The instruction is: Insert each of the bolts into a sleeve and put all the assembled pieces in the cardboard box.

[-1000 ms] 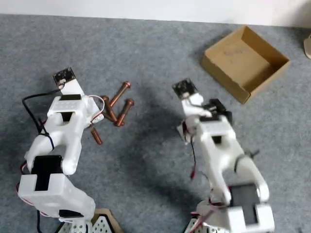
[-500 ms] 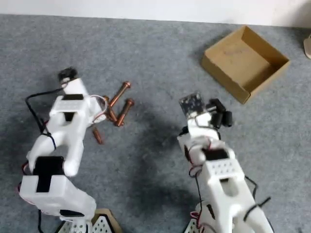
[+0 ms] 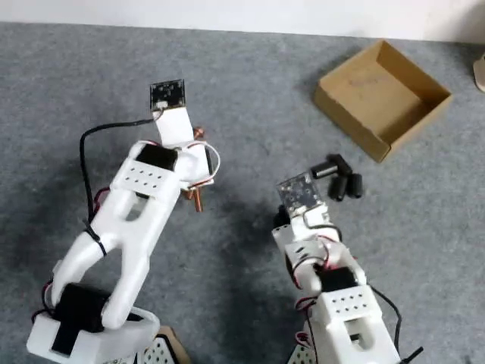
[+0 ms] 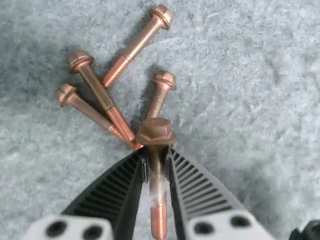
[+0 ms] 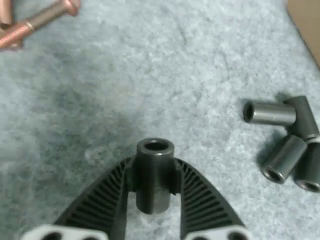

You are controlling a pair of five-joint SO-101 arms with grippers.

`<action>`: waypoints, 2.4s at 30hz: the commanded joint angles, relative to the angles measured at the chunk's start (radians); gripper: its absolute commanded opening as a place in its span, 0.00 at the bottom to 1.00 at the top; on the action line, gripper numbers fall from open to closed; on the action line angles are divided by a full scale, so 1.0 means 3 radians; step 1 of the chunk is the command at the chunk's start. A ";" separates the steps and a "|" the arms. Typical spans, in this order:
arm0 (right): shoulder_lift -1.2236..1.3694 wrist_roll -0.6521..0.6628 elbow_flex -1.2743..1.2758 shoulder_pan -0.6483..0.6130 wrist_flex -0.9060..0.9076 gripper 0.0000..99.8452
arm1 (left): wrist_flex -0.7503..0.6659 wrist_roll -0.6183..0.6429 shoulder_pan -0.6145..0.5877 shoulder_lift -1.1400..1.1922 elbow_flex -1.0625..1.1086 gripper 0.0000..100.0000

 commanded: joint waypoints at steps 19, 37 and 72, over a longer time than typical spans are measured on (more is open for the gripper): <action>-0.2197 0.0235 0.0959 -0.0401 0.0693 0.00 | -0.2388 -0.0164 0.0222 -0.0826 0.1481 0.00; -0.2232 0.0235 0.0959 -0.0708 0.0841 0.00 | -0.2475 0.0813 0.0458 -0.2734 0.2458 0.00; -0.2268 0.0215 0.0954 -0.0529 0.0627 0.00 | -0.2097 0.0486 0.1107 -0.3399 0.2933 0.00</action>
